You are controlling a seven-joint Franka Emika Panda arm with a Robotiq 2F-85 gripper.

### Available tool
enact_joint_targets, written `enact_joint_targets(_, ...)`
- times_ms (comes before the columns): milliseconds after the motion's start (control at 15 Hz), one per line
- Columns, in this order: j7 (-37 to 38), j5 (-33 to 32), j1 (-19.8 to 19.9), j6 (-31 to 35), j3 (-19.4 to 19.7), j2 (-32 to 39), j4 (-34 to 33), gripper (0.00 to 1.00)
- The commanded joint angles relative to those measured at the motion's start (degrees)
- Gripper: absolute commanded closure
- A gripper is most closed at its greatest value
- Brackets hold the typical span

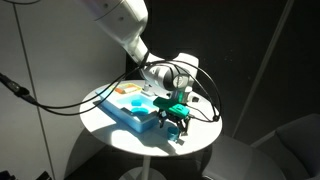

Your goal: Shift the blue cup to the right side of the toy sink

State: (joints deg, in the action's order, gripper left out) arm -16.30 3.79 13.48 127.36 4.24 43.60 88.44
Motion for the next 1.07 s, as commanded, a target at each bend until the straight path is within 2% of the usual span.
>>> enact_joint_targets(0,0.39,-0.61,-0.12,-1.64,-0.89,-5.15,3.71,0.00)
enact_joint_targets(400,2.09,-0.56,-1.94,-3.78,-0.88,-13.81,10.93,0.00)
enact_joint_targets(1000,6.10,-1.22,-6.54,-2.74,-0.88,-29.60,28.48,0.00)
